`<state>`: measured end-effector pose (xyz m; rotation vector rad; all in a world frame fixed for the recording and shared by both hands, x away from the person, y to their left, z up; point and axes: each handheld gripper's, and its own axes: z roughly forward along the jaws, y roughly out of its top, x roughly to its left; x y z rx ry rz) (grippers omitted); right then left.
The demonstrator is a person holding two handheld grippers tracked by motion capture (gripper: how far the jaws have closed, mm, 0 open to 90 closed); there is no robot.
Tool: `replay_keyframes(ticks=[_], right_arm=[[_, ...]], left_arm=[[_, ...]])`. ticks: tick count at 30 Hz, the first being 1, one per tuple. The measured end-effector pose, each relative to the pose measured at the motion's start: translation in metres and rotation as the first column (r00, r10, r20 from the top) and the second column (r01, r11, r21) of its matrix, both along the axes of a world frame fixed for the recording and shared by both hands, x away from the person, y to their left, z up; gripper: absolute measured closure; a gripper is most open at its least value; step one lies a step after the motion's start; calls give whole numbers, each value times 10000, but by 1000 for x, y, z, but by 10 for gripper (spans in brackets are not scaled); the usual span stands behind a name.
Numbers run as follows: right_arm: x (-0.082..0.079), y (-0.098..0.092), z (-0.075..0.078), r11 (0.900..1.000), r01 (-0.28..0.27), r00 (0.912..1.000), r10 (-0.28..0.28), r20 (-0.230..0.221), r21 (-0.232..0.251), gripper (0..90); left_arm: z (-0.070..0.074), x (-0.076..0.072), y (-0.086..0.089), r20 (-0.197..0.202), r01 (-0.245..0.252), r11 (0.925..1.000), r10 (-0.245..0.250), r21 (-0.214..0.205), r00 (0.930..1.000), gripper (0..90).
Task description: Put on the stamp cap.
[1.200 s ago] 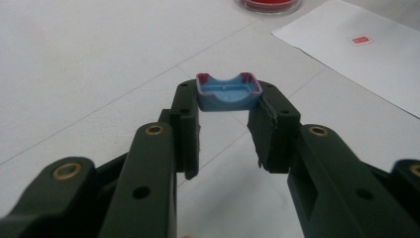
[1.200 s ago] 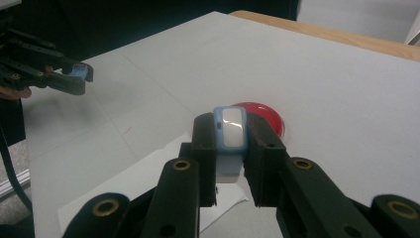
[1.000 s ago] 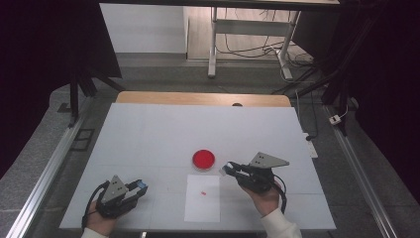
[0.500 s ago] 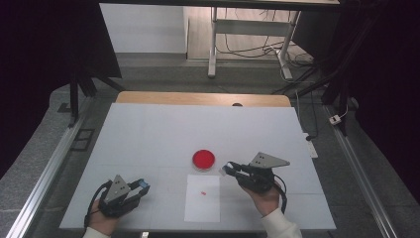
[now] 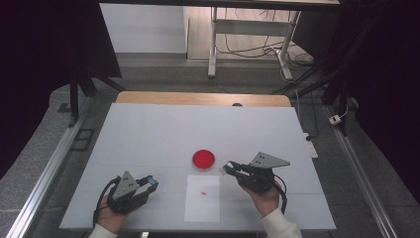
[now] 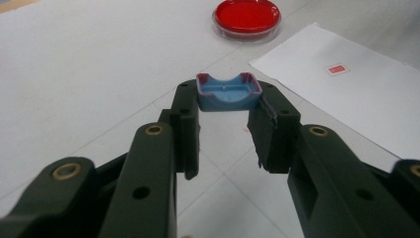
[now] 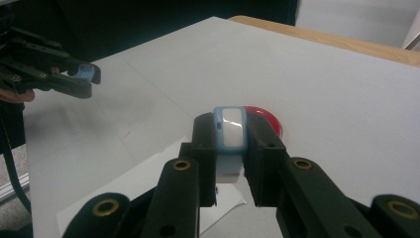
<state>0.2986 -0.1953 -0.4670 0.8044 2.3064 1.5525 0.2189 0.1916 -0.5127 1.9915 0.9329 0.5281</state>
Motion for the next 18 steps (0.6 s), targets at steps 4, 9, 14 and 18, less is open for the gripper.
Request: replay_keyframes(ticks=[4,9,14,18], right_arm=[[0,1,-1,10000,-42,10000,42,-53,11,757],[-1,1,0,10000,-43,10000,43,-18,60,757],[-2,1,3,9999,-18,10000,17,54,130,757],[-2,0,4,9999,-12,10000,11,77,169,757]], left_arm=[[0,4,-9,-65,248,9997,-248,73,9997,654],[3,10,-18,-19,444,9990,-444,104,9990,654],[8,16,-30,32,725,9972,-726,177,9974,654],[10,21,-41,26,971,9949,-972,260,9953,654]])
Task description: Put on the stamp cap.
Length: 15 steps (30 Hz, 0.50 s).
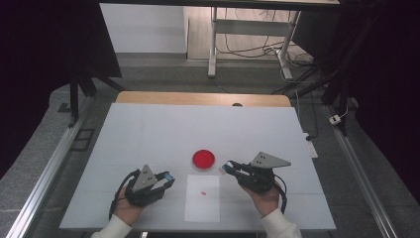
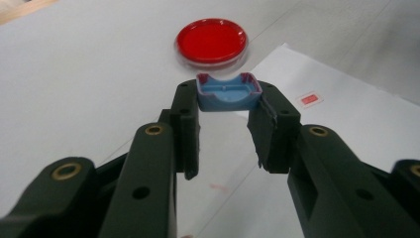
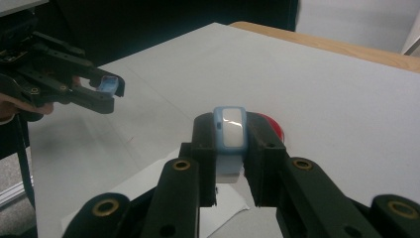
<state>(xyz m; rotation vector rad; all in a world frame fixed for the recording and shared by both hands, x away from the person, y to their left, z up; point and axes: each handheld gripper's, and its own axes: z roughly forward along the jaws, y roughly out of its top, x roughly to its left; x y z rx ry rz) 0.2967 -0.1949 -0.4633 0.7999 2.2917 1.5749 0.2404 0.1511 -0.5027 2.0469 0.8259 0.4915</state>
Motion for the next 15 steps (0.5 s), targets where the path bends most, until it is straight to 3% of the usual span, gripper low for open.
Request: replay_keyframes(ticks=[15], right_arm=[[-1,1,1,10000,-29,10000,29,15,51,757]], left_arm=[[2,14,-31,-44,674,9977,-674,64,9977,654]])
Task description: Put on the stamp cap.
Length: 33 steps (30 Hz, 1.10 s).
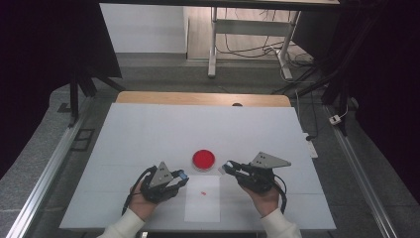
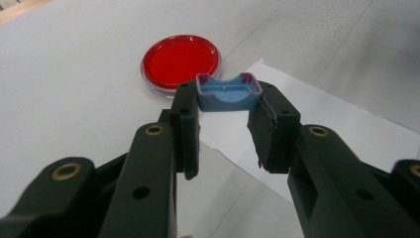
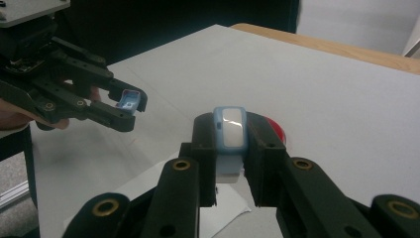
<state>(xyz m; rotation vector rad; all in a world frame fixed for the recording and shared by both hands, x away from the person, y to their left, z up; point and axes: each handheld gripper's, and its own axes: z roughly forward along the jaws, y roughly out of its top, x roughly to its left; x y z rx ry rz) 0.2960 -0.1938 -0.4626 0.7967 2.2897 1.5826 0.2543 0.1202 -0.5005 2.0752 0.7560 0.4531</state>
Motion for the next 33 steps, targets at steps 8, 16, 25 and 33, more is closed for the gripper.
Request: replay_keyframes(ticks=[8,16,25,33], right_arm=[[-1,2,0,10000,-39,10000,39,-4,-14,757],[-1,1,0,10000,-35,10000,35,-13,-21,757],[-1,2,0,10000,-56,10000,56,7,-39,757],[-2,3,0,10000,-85,10000,85,35,-43,757]], left_arm=[[-1,4,-9,-37,116,9999,-117,-124,9999,654],[-3,7,-23,-80,328,9992,-330,-238,9994,654],[-6,9,-39,-167,561,9982,-565,-208,9983,654],[-9,9,-51,-218,690,9975,-694,-172,9974,654]])
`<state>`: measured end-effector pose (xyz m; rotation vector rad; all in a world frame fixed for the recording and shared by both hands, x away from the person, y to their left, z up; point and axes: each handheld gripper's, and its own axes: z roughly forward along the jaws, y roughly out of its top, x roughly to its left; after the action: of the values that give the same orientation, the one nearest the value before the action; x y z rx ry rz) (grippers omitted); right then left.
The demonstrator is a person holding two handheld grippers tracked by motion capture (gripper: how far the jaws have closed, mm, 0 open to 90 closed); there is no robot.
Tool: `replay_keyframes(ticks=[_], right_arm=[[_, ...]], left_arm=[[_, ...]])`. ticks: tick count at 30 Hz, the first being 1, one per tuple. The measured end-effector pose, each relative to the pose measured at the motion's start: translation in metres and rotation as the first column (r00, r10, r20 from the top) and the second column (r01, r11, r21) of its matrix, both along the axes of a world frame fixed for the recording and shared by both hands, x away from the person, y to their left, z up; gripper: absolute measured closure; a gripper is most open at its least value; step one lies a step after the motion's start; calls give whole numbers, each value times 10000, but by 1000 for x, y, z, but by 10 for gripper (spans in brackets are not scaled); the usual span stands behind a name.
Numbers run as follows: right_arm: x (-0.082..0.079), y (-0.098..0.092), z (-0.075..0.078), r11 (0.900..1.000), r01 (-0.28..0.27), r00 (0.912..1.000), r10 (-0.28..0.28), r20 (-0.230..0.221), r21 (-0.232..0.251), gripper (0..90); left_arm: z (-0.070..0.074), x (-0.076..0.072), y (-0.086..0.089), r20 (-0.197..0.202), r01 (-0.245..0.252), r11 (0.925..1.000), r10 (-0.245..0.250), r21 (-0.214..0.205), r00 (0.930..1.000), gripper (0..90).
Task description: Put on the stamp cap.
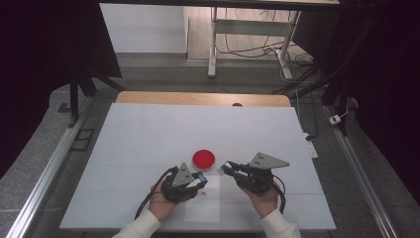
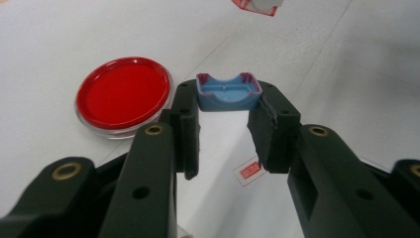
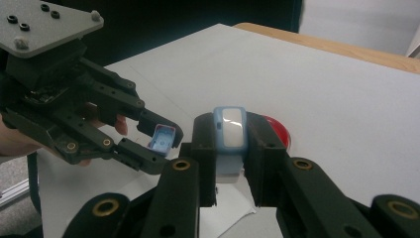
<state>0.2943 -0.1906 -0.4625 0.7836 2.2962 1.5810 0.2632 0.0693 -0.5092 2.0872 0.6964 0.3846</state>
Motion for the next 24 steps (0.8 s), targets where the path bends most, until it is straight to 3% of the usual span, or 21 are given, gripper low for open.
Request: replay_keyframes(ticks=[9,24], right_arm=[[-1,0,1,10000,-5,10000,5,15,32,757],[-5,7,2,9999,-13,10000,12,67,153,757]], left_arm=[[-5,0,-11,-86,185,9997,-184,125,9998,654],[-7,2,-13,-108,187,9996,-185,228,9998,654]])
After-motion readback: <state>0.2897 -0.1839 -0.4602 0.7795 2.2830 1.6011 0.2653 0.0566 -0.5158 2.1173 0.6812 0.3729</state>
